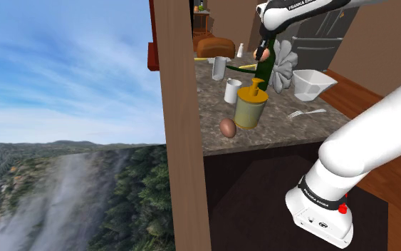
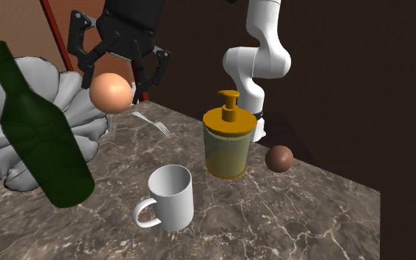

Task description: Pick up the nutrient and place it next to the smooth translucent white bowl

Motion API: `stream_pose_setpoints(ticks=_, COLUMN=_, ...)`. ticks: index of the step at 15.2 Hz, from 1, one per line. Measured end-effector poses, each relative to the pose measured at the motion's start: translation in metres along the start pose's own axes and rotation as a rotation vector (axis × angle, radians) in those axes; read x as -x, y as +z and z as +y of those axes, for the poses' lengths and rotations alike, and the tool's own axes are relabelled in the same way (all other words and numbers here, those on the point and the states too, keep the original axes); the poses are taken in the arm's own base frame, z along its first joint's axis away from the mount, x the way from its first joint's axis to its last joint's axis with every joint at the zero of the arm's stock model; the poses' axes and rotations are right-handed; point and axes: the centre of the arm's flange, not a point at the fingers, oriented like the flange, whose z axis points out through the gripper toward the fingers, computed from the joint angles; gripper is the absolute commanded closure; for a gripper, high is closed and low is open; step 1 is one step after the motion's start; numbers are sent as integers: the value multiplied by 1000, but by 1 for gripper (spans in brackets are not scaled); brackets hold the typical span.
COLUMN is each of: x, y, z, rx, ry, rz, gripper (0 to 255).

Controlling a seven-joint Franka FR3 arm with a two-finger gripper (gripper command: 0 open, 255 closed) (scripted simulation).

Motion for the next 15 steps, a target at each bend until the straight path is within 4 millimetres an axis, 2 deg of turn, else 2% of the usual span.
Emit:
stream_pose_setpoints(ticks=4, x=54, y=2, z=4, rx=0, ry=0, rz=0, gripper=255)
stream_pose_setpoints(ticks=15, x=200, y=-12, z=23, rx=0, ry=0, rz=1, gripper=255)
